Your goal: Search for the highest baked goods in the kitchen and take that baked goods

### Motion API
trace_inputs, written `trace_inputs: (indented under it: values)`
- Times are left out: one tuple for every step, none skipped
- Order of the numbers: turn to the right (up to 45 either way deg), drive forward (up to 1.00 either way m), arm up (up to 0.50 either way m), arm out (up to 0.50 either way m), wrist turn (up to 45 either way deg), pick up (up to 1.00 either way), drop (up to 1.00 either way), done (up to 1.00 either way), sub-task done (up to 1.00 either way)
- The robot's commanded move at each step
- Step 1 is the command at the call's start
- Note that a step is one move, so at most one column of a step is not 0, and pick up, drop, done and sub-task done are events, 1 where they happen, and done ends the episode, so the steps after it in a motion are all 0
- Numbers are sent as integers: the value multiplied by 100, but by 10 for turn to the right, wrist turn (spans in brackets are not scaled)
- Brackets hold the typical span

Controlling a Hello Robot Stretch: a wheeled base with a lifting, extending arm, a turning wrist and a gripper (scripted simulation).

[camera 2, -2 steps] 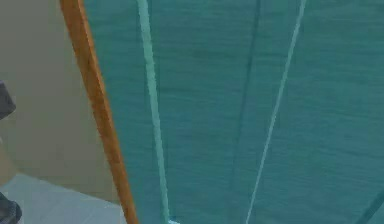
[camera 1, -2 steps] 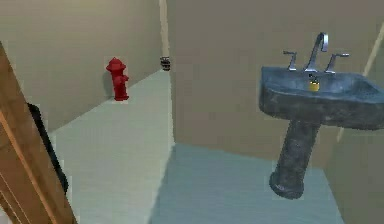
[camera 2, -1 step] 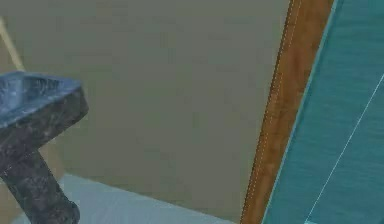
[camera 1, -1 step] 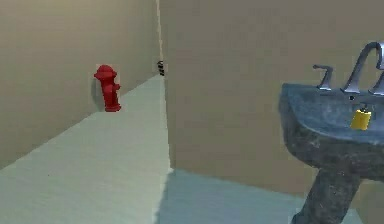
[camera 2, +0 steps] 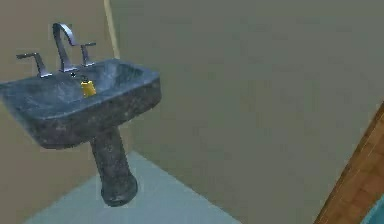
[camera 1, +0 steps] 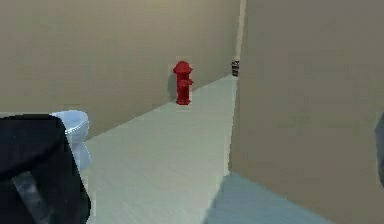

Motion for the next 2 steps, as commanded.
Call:
trace_inputs:
  values:
    - [0,100,0,0,0,0,0,0,0]
    - [-30,0,0,0,0,0,0,0,0]
